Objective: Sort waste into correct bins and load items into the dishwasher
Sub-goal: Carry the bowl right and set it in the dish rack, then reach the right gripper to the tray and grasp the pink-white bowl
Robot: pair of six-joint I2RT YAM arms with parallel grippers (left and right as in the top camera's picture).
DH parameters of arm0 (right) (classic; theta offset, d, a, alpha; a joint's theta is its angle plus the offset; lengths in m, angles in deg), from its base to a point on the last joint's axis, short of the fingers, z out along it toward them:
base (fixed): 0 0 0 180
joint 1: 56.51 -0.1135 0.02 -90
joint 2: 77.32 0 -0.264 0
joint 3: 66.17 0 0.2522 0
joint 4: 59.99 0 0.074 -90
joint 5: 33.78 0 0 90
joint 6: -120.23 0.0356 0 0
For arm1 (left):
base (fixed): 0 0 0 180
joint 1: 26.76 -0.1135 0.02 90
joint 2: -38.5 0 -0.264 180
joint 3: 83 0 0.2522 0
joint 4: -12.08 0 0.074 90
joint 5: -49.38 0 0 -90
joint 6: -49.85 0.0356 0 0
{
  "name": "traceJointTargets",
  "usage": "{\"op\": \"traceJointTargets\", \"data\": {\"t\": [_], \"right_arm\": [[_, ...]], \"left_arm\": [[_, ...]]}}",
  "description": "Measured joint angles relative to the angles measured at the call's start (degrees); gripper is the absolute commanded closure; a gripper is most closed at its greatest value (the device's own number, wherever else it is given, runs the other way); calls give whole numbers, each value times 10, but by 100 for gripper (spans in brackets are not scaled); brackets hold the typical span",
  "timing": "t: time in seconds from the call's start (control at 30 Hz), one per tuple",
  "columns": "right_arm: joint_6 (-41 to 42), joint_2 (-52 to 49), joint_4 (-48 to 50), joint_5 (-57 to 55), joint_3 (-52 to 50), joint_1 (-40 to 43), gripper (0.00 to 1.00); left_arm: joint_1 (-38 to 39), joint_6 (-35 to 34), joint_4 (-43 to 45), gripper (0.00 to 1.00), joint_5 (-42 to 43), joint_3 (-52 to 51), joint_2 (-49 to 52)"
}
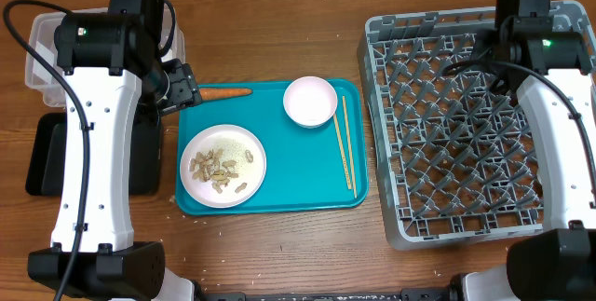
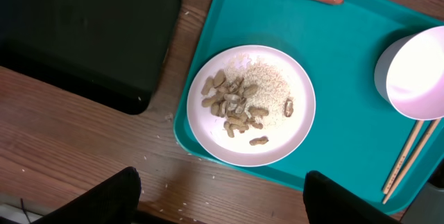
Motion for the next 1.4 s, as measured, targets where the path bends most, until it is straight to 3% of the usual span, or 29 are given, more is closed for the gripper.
{"op": "traceJointTargets", "data": {"t": [0.37, 0.8, 1.0, 1.1, 1.27, 1.4], "right_arm": [[-7, -78, 9, 22, 0, 31, 72], [-7, -105, 33, 67, 0, 157, 70], [-7, -105, 19, 93, 0, 157, 62], [-8, -105, 10, 123, 0, 150, 51], [-45, -105, -9, 262, 0, 120, 41], [-66, -105, -6, 370, 0, 67, 41]], "left_arm": [[0, 0, 0, 23, 0, 0, 0], [0, 0, 0, 23, 0, 0, 0], [0, 0, 0, 23, 0, 0, 0], [0, 0, 0, 22, 0, 0, 0], [0, 0, 0, 22, 0, 0, 0], [0, 0, 0, 22, 0, 0, 0]]}}
